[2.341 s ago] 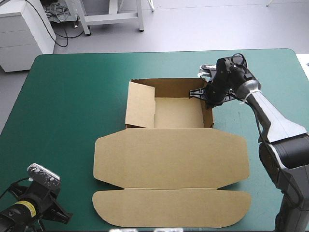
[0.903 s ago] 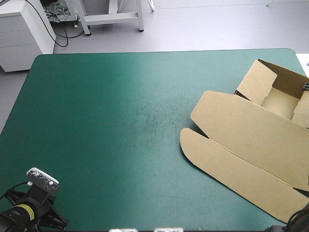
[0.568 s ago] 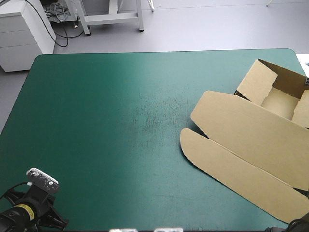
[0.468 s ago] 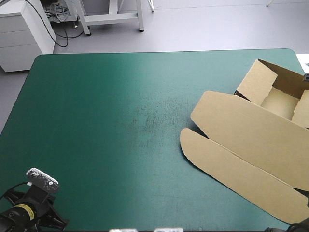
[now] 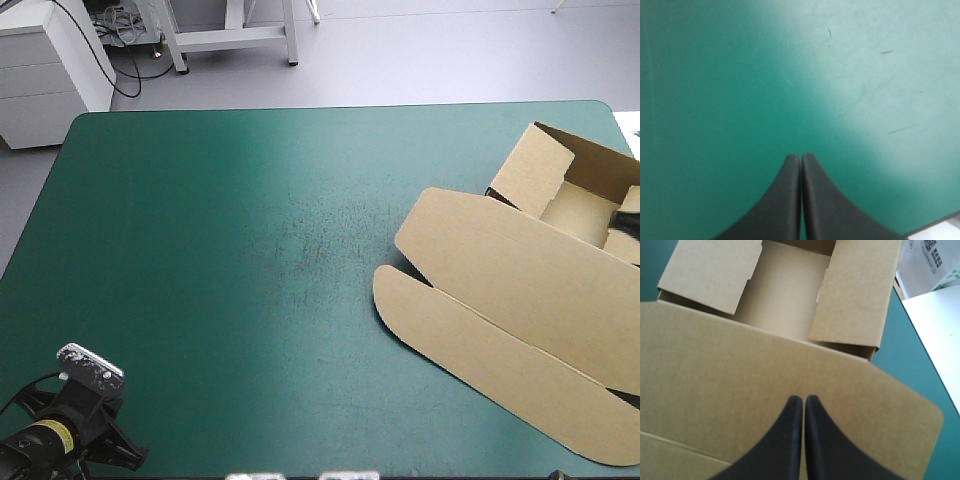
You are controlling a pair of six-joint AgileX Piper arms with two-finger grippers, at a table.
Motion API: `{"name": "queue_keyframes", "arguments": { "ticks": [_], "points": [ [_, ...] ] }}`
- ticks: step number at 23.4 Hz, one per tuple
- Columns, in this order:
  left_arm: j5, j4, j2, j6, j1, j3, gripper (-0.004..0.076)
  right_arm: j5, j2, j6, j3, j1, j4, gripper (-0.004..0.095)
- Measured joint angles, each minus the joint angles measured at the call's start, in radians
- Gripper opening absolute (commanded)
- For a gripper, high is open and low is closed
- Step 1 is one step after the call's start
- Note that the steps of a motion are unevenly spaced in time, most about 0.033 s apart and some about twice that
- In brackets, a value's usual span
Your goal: Fold the box
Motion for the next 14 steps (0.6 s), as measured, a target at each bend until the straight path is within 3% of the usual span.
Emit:
{"name": "queue_keyframes", "arguments": {
  "ticks": [9,14],
  "points": [
    [-0.106,-0.03,0.0,-0.01,0.0,0.001,-0.001,-0.056,-0.455,-0.021,0.512,0.239,0.007,-0.0003],
    [-0.162,-0.031,0.0,-0.01,0.0,0.009,-0.001,-0.081,-0.603,-0.058,0.666,0.271,0.048,-0.0004]
  ]
}}
